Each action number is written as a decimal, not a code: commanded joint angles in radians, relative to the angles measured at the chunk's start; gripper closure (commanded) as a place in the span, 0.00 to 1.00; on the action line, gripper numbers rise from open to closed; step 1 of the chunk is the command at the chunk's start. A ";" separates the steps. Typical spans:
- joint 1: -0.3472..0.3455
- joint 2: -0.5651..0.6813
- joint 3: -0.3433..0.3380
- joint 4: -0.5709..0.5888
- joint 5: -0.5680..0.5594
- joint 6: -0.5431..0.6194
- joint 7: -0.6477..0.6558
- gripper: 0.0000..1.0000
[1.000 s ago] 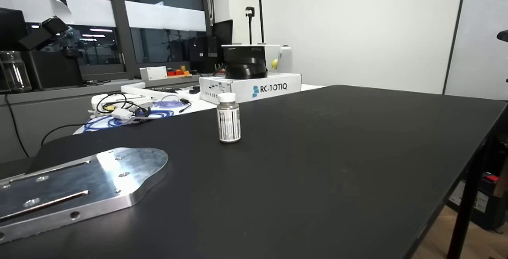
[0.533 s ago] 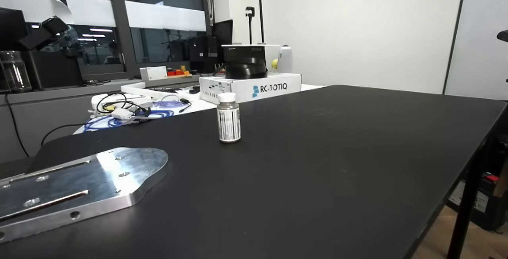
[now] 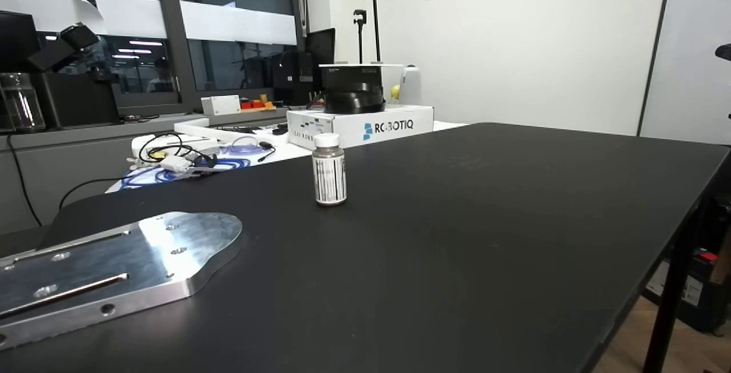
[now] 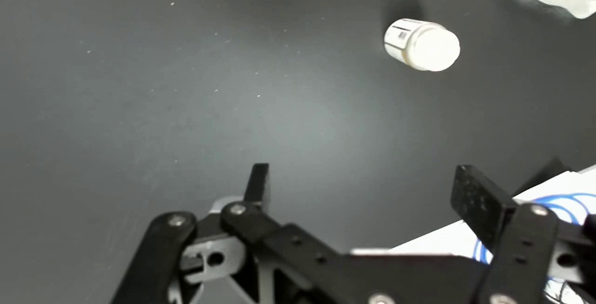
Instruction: Move the bottle forward
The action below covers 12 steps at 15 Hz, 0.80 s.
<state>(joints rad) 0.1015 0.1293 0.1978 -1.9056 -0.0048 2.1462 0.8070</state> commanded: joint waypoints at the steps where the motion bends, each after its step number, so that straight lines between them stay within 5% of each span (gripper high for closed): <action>1: 0.098 0.152 -0.016 0.190 -0.020 -0.043 0.177 0.00; 12: 0.244 0.405 -0.087 0.296 -0.056 0.035 0.241 0.00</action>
<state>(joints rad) 0.3208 0.4698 0.1339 -1.6649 -0.0451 2.1657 1.0335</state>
